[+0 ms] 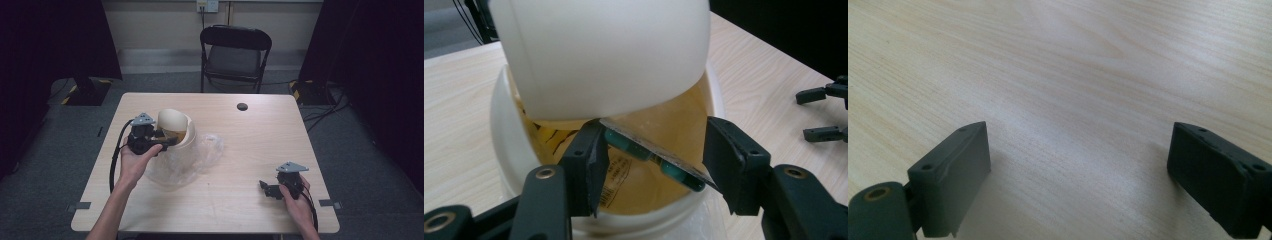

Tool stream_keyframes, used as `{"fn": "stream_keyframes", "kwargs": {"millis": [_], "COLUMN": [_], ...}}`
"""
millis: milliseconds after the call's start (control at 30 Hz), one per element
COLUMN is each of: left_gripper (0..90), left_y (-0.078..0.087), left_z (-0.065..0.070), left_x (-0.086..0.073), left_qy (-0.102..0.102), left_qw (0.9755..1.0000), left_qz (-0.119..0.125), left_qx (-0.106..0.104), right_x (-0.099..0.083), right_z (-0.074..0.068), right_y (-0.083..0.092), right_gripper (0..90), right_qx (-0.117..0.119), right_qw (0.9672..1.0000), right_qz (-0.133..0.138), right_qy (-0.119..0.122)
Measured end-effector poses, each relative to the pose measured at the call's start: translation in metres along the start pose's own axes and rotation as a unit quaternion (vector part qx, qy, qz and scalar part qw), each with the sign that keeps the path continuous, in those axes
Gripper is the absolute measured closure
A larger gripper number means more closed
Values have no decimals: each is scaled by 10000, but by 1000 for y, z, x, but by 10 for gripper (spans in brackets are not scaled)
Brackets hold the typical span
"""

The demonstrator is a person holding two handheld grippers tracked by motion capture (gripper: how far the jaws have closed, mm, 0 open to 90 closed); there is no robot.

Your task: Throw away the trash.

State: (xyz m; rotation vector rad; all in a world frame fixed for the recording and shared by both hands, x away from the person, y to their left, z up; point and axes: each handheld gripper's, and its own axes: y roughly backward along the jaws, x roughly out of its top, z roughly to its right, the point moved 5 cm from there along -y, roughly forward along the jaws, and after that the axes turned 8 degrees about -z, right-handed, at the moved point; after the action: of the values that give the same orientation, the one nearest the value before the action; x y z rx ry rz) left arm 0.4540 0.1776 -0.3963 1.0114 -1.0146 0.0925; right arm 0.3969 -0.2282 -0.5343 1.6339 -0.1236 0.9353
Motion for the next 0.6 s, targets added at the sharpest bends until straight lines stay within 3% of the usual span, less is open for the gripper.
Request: {"fn": "stream_keyframes", "kwargs": {"millis": [200, 400, 467, 567, 600], "left_gripper": [421, 367, 262, 228, 208], "left_y": [-8, -6, -3, 0, 0], "left_z": [-4, -5, -2, 3, 3], "left_x": [0, 0, 1, -1, -1], "left_qy": [101, 253, 236, -39, -39], "left_qw": [9999, 9993, 9990, 9998, 9998], "left_qz": [-53, -13, 13, -40, -40], "left_qx": [-35, -264, -375, -179, -179], "right_x": [0, 0, 0, 0, 0], "right_z": [0, 0, 0, 0, 0], "right_y": [0, 0, 0, 0, 0], "right_gripper": [94, 94, 94, 94, 94], "right_qx": [-2, 0, 0, -1, -1], "right_qw": [10000, 10000, 10000, 10000, 10000], "right_qz": [1, 0, 0, -1, 0], "right_qy": [-1, -1, -1, -1, -1]}}
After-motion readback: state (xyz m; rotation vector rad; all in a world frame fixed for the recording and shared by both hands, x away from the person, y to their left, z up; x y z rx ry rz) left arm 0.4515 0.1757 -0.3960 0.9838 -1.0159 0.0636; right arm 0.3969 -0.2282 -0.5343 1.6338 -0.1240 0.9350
